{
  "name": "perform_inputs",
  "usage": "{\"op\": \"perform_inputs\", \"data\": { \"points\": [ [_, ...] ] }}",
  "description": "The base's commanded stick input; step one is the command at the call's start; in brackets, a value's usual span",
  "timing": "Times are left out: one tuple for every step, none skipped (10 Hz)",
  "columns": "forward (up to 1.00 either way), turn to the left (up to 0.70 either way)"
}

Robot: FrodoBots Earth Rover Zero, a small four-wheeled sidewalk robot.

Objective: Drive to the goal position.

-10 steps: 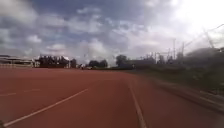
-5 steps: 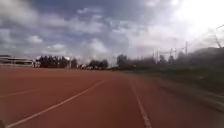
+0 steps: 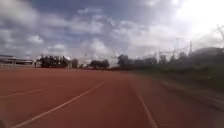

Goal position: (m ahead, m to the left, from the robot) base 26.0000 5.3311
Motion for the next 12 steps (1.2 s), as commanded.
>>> {"op": "perform_inputs", "data": {
  "points": [
    [0.7,0.0],
    [0.7,0.0],
    [0.7,0.0],
    [0.7,0.0],
    [0.7,0.0],
    [0.7,0.0],
    [0.7,0.0],
    [0.7,0.0],
    [0.7,0.0],
    [0.7,0.0],
    [0.7,0.0],
    [0.7,0.0]
  ]
}}
